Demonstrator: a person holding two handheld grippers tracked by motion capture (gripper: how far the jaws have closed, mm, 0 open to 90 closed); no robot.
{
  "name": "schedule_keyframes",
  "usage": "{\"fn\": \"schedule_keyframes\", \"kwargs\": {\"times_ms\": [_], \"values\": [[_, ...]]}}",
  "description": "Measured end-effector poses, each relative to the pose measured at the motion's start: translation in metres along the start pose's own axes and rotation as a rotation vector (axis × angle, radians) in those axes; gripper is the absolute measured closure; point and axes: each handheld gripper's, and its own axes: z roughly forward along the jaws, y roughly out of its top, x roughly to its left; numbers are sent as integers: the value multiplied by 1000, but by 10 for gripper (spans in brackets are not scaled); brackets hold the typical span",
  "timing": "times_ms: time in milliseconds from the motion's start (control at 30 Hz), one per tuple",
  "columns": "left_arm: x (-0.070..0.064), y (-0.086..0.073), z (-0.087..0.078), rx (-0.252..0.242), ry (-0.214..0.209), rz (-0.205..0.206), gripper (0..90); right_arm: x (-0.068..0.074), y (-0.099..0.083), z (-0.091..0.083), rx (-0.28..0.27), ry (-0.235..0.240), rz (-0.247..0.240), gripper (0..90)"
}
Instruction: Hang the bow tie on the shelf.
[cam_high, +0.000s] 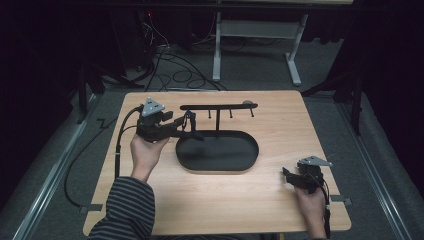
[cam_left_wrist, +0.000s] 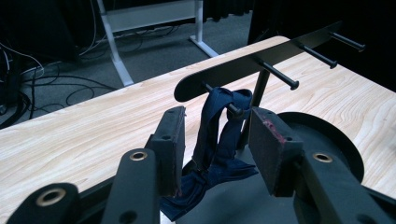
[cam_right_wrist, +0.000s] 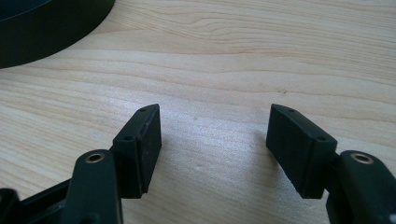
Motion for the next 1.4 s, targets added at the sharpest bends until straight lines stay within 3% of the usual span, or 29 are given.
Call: {"fn": "schedule_keyframes", "kwargs": {"times_ms": [400, 1400], "values": [[2, -8, -10, -1, 4, -15, 535, 0, 0, 0, 0, 0, 0, 372], [8, -55, -31, 6, 6, -80, 459, 0, 0, 0, 0, -2, -3, 373]]}}
